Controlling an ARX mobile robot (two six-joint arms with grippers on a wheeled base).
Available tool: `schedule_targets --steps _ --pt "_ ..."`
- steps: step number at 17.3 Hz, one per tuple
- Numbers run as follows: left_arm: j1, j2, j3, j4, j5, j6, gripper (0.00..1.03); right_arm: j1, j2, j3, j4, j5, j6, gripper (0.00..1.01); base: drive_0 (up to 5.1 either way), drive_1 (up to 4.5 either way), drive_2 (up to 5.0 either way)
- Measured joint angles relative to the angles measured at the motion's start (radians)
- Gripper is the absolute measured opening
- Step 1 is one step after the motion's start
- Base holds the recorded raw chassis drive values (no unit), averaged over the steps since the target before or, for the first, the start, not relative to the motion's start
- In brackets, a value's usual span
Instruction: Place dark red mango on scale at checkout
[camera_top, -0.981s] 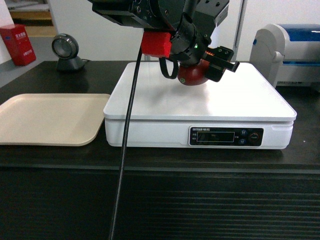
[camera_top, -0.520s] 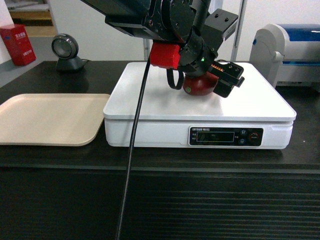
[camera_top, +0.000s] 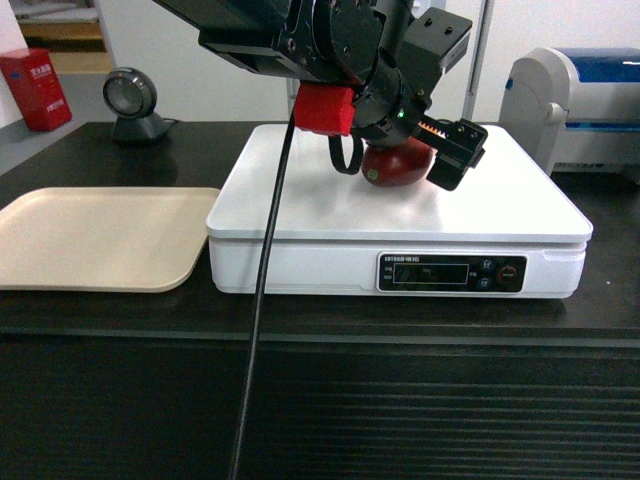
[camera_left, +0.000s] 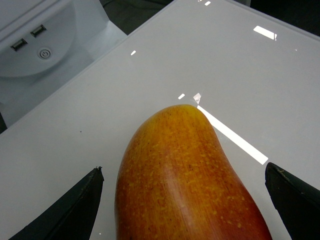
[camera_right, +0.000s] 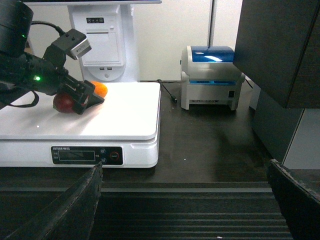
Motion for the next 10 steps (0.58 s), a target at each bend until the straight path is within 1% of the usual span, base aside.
schedule_targets --steps 2,3,6,8,10 --pt "0.000 -0.043 -0.043 0.025 -0.002 0.005 0.98 0.000 0.000 0.000 0.000 0.000 0.000 0.98 0.0 0.00 0.0" --pt "-0.004 -0.143 -0.124 0.087 0.001 0.018 0.98 0.000 0.000 0.000 0.000 0.000 0.000 0.98 0.0 0.00 0.0" --pt "-0.019 -0.364 -0.306 0.179 0.013 0.018 0.98 0.000 0.000 0.000 0.000 0.000 0.000 0.98 0.0 0.00 0.0" --pt "-0.019 -0.492 -0.445 0.242 0.014 0.003 0.98 0.000 0.000 0.000 0.000 0.000 0.000 0.98 0.0 0.00 0.0" --pt "-0.002 -0.628 -0.609 0.337 0.011 -0.021 0.98 0.000 0.000 0.000 0.000 0.000 0.000 0.98 0.0 0.00 0.0"
